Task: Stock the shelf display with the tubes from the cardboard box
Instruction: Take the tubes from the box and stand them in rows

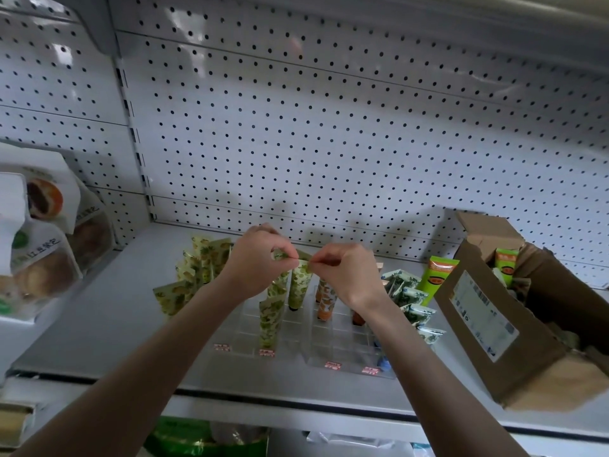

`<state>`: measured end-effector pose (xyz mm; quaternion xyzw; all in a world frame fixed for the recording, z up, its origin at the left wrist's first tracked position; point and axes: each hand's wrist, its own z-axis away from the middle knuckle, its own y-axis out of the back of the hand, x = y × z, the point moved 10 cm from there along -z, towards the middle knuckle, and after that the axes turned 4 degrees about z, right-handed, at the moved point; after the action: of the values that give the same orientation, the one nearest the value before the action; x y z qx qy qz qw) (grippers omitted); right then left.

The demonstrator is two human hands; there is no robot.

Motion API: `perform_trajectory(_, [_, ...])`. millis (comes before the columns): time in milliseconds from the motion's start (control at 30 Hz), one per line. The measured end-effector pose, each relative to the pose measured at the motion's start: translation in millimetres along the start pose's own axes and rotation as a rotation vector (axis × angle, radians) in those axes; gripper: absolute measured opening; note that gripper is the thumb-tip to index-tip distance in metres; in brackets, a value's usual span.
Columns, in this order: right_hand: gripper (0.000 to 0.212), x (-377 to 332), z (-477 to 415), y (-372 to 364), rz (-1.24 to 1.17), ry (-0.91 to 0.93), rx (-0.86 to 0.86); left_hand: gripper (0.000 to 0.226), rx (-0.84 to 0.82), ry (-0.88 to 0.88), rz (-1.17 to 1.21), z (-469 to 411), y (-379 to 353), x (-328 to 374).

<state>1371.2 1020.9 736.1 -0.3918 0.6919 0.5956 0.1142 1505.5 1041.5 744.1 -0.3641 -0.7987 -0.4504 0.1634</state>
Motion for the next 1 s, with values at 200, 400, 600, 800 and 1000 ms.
perform_trajectory(200, [0.009,-1.9,-0.2,-7.1,0.075,0.010,-0.031,0.003,-0.083,0.113,-0.045,0.9,-12.2,-21.7])
perform_trajectory(400, [0.010,-0.8,-2.5,-7.7,0.087,-0.003,-0.044,0.004,-0.137,0.155,-0.064,1.4,-17.3,-30.4])
perform_trajectory(600, [0.010,-0.8,-3.1,-8.8,0.111,0.002,-0.053,0.007,-0.152,0.162,-0.053,1.0,-20.5,-29.0])
perform_trajectory(800, [0.011,0.0,-4.1,-6.8,0.113,-0.010,-0.058,0.009,-0.175,0.173,-0.071,1.1,-20.8,-27.5])
perform_trajectory(1000, [0.011,2.9,-5.7,-7.6,0.111,-0.007,-0.049,0.017,-0.184,0.187,-0.064,1.8,-19.5,-24.7])
